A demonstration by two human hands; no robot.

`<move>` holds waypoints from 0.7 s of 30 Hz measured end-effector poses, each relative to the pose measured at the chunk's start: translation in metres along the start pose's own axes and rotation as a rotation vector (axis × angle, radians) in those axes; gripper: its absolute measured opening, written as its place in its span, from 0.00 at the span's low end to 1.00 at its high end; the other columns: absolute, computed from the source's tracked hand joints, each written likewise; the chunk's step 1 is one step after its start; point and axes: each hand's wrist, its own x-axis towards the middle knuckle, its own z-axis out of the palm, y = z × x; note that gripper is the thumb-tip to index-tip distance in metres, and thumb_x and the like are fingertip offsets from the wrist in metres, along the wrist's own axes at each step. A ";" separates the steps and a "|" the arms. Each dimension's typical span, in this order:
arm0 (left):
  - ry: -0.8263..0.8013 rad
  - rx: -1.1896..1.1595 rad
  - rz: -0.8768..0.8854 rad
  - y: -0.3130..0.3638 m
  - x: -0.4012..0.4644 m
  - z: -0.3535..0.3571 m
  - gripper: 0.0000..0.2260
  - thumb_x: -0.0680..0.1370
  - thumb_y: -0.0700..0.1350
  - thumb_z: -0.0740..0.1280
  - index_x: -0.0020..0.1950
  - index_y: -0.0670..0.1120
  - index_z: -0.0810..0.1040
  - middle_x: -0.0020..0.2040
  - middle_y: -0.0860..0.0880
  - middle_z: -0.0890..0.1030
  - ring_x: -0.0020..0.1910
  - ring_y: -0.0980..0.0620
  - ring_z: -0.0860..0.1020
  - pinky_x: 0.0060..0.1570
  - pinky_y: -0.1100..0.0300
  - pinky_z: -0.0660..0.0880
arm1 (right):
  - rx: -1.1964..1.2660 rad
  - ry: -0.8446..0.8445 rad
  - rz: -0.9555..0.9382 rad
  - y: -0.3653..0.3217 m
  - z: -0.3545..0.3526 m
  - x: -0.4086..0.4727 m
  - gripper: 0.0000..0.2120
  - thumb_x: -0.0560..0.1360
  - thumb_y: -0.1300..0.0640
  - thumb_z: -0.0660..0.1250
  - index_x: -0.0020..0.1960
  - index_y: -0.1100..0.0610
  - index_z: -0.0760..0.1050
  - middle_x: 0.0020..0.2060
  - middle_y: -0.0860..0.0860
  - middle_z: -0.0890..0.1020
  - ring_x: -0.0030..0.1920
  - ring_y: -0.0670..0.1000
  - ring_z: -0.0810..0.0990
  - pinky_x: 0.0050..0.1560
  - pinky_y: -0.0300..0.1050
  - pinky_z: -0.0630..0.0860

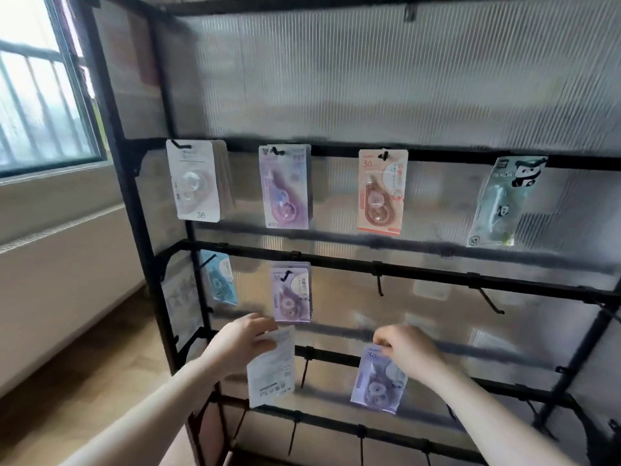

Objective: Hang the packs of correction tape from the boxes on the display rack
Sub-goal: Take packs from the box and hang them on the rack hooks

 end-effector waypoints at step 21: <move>-0.003 -0.170 0.132 -0.117 0.029 -0.022 0.11 0.75 0.50 0.68 0.55 0.48 0.78 0.42 0.63 0.69 0.44 0.55 0.73 0.38 0.69 0.67 | -0.089 0.284 -0.162 -0.141 -0.016 0.094 0.07 0.77 0.54 0.64 0.51 0.53 0.79 0.48 0.46 0.81 0.48 0.48 0.78 0.47 0.42 0.75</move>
